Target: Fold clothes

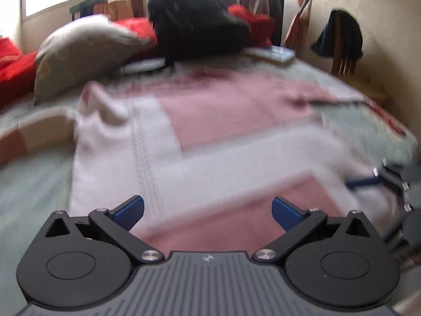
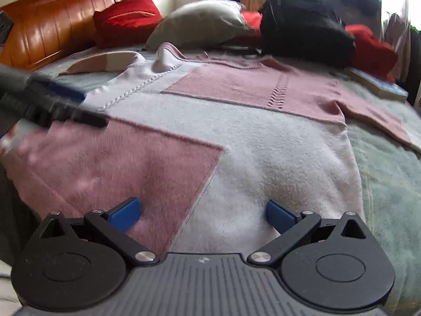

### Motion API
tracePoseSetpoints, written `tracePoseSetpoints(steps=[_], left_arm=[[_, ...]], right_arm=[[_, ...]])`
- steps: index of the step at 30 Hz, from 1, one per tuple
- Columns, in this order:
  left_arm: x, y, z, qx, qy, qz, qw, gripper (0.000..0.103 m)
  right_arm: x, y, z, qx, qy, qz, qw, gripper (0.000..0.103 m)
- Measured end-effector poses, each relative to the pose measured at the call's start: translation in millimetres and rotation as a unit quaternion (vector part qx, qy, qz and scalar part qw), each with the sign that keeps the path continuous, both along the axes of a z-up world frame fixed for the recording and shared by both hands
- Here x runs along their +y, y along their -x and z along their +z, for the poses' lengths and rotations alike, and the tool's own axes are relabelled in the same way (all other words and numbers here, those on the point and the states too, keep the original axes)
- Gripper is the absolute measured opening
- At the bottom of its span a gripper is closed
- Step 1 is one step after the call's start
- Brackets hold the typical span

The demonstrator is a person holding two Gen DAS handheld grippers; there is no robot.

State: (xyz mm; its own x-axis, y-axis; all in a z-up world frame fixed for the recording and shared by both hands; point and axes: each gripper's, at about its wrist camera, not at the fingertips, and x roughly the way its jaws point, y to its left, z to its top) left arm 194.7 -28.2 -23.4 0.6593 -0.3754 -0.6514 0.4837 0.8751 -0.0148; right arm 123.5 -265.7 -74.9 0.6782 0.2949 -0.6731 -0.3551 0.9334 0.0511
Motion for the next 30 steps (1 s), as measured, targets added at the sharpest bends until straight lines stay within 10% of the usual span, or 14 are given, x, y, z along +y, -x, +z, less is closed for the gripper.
tracePoseSetpoints(steps=[6, 10, 16, 20, 30], left_arm=[[-16, -82, 17, -0.030, -0.002, -0.031, 0.9990, 0.102], [-13, -126, -15, 0.031, 0.021, -0.023, 0.9991, 0.102], [6, -121, -32, 0.018, 0.024, -0.034, 0.9990, 0.102], [15, -119, -32, 0.014, 0.040, -0.043, 0.9982, 0.102], [19, -115, -30, 0.001, 0.034, -0.031, 0.9989, 0.102]], right_arm=[[-9, -71, 68, -0.053, 0.024, -0.046, 0.997, 0.103], [-7, -155, 86, -0.076, 0.056, -0.068, 0.993, 0.103], [-12, -295, 43, -0.006, 0.084, -0.131, 0.988, 0.103], [-32, -358, -1, 0.080, 0.058, -0.250, 0.963, 0.103], [-45, -413, -13, 0.058, 0.043, -0.310, 0.948, 0.103]])
